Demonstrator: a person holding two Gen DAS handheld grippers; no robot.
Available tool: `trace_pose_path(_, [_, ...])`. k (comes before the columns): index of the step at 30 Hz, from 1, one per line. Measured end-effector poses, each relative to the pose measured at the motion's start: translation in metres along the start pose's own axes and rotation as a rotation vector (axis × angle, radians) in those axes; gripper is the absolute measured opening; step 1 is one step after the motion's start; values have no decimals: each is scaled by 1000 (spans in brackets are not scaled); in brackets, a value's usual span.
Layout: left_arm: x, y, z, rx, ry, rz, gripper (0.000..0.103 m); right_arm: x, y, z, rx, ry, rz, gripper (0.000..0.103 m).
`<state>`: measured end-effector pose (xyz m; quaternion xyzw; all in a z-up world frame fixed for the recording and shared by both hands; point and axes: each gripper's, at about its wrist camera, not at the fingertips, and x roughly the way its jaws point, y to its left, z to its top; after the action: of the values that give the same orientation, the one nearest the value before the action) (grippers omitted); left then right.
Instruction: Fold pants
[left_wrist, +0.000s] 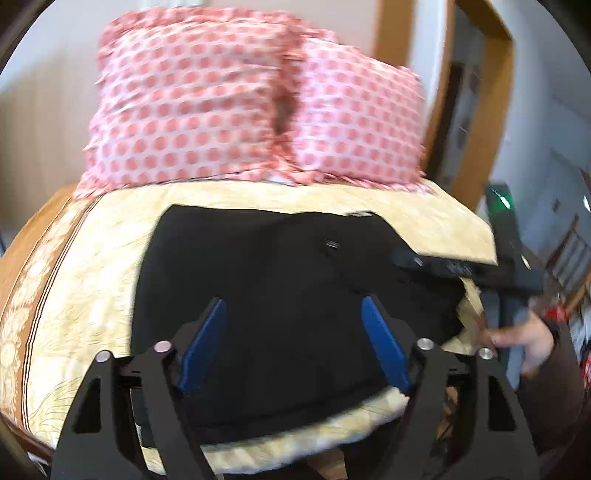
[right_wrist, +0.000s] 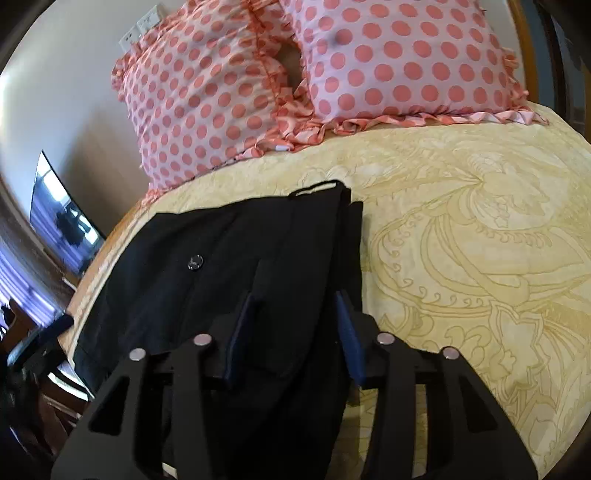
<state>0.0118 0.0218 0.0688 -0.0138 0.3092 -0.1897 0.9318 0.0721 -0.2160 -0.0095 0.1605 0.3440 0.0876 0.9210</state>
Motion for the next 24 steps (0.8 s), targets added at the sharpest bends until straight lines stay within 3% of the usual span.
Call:
trace_pose_path(4, [-1, 16, 4, -42, -12, 28, 83, 3, -7, 3, 31, 1, 8, 50])
trace_pose_path(6, [1, 22, 6, -58, -11, 34, 85, 6, -3, 0, 6, -1, 8, 35])
trace_pose_path(7, [2, 24, 7, -63, -11, 40, 85, 4, 1, -1, -21, -5, 37, 16])
trace_pose_path(10, [0, 30, 8, -69, -17, 63, 85, -18, 7, -3, -45, -71, 50, 8])
trace_pose_path(14, [-1, 45, 9, -91, -23, 83, 88, -43, -2, -14, 7, -125, 58, 6])
trace_pose_path(16, [5, 51, 10, -100, -4, 73, 88, -26, -10, -21, 12, -48, 12, 12])
trace_pose_path(17, [8, 53, 9, -104, 12, 63, 88, -22, -13, -23, 18, -36, -5, 24])
trace_pose_path(19, [14, 53, 8, -100, 39, 37, 88, -30, -15, -21, 47, -75, -28, 45])
trace_pose_path(20, [17, 52, 6, -94, 50, 31, 88, -37, -12, -19, 39, -107, -26, 51])
trace_pose_path(22, [25, 51, 2, -85, 76, 27, 90, -48, -2, -18, -13, -160, 10, 51])
trace_pose_path(24, [40, 53, -5, -91, 132, 32, 92, -40, 10, -21, -73, -116, 15, 53])
